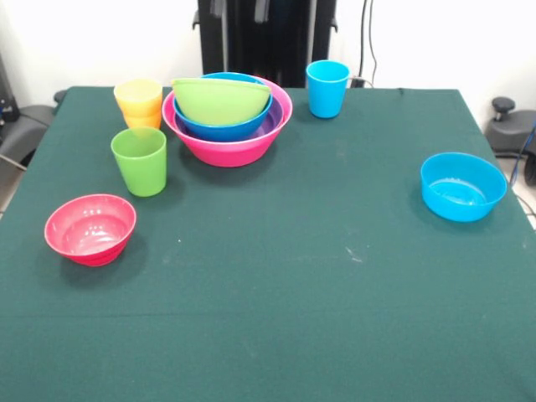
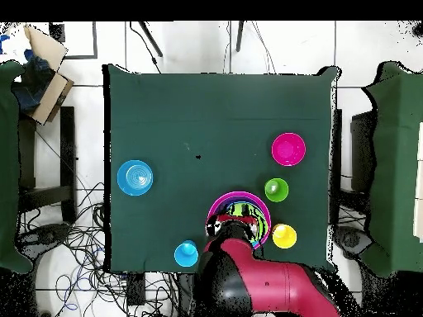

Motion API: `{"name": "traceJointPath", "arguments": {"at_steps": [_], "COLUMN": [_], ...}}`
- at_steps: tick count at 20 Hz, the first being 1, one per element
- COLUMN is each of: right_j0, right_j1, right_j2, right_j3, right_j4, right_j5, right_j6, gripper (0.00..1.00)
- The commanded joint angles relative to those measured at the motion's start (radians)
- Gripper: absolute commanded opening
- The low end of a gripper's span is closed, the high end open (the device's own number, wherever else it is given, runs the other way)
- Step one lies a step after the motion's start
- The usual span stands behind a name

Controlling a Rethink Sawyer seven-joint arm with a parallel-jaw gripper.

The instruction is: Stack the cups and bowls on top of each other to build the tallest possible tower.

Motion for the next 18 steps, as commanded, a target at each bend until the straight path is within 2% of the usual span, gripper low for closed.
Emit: {"name": "traceJointPath", "arguments": {"at_steps": [1, 6, 10, 15, 18], "right_j0": [-0.004, -0.002, 0.015, -0.039, -0.039], "right_j1": [-0.025, -0.002, 0.048, 0.096, 0.127], "right_j2": [0.184, 0.187, 0.166, 0.214, 0.199], "right_j3": [-0.031, -0.068, -0.094, -0.068, -0.067], "right_j4": [0.075, 0.068, 0.025, -0.003, -0.034], "right_j5": [0.191, 0.204, 0.155, 0.074, 0.039], "right_j6": [-0.048, -0.04, -0.004, -0.006, 0.006], "gripper": [1.0, 1.0, 1.0, 1.0, 1.0]}}
